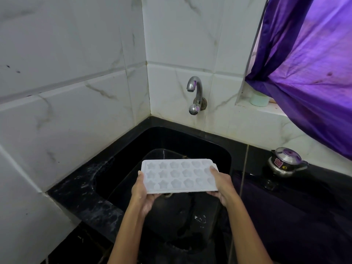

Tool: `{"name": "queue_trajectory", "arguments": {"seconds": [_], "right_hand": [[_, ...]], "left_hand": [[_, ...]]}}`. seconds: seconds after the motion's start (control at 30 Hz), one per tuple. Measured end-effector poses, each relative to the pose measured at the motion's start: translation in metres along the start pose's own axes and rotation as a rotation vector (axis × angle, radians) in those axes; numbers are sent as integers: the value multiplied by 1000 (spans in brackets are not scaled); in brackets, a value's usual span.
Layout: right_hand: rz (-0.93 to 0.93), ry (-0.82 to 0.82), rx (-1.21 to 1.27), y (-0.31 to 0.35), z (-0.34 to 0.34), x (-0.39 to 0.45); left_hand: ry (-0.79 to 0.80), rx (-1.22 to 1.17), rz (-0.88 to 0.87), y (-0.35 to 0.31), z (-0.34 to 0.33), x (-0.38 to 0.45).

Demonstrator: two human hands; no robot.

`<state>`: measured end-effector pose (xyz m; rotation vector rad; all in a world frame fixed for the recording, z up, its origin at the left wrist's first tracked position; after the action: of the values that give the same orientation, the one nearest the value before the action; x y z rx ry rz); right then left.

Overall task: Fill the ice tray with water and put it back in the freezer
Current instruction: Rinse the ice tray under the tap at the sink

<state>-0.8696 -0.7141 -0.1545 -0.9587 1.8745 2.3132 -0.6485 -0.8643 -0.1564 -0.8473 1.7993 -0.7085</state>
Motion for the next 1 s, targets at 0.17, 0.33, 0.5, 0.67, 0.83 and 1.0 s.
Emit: {"name": "queue_trajectory", "arguments": {"seconds": [0.17,0.33,0.5,0.67,0.83,1.0], "right_hand": [[32,-63,31,1,7,3],[133,-141,-31,13,15,0],[286,-274,-124,32,24,-13],[407,-260,-224,48,20,-22],[488,-222,-337,64,12,-30],[560,-201,-473,71,-1,-39]], "left_hand": [[-119,208,-112,-2,9,4],[-183,270,-135,1,16,9],[-126,298,-153,8,14,10],[-90,325,-122,20,11,10],[-65,370,-33,41,8,14],[-57,373,23,54,9,14]]}}
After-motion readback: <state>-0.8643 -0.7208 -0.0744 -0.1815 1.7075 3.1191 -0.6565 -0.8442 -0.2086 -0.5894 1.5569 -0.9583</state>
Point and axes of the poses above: each hand's wrist, its own x-axis towards the middle knuckle, its own z-axis out of the back of the hand, y = z × x, the point moved 8 cm from there along x, towards the middle knuckle, and after that the axes turned 8 degrees about -y, right-handed, at the moved point
